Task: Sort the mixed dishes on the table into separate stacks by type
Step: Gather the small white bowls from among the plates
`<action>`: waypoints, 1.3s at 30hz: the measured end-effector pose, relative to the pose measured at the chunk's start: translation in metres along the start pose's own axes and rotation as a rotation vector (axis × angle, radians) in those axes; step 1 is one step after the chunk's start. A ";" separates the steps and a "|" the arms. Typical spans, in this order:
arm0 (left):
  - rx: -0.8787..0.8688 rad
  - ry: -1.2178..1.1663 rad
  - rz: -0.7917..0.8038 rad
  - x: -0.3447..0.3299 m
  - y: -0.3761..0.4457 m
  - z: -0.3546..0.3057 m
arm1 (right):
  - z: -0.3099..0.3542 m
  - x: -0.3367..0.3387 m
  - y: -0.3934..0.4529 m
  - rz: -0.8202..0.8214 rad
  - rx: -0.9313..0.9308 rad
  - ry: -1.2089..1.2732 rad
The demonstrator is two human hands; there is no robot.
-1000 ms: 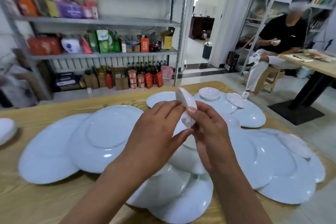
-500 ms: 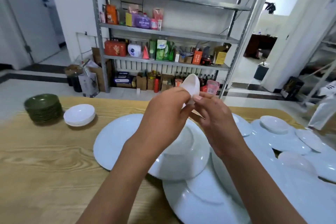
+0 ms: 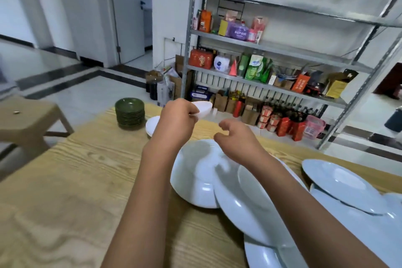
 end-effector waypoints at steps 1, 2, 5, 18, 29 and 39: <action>0.045 0.040 -0.023 0.004 0.004 0.009 | 0.004 -0.004 0.002 0.007 0.035 -0.055; 0.099 0.073 -0.046 0.007 0.007 0.019 | 0.008 -0.009 0.003 0.019 0.072 -0.099; 0.239 0.078 -0.151 0.010 0.009 0.040 | 0.022 -0.025 0.002 0.062 0.159 -0.153; 0.252 0.162 -0.176 -0.038 0.010 0.103 | 0.021 -0.034 -0.011 -0.034 0.146 -0.065; -0.167 -0.122 0.024 -0.065 -0.015 -0.018 | -0.047 0.025 -0.069 -0.237 0.062 -0.196; -0.451 -0.277 0.333 -0.126 -0.119 -0.138 | -0.169 0.099 -0.156 -0.423 -0.196 -0.110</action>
Point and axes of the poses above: each hand's wrist, its own y-axis towards the middle knuckle, its own x-axis out of the back of the hand, z = x × y, the point moved 1 cm from there along y, towards the middle knuckle, and after that the axes turned 14 degrees about -y, right-handed, at the moved point
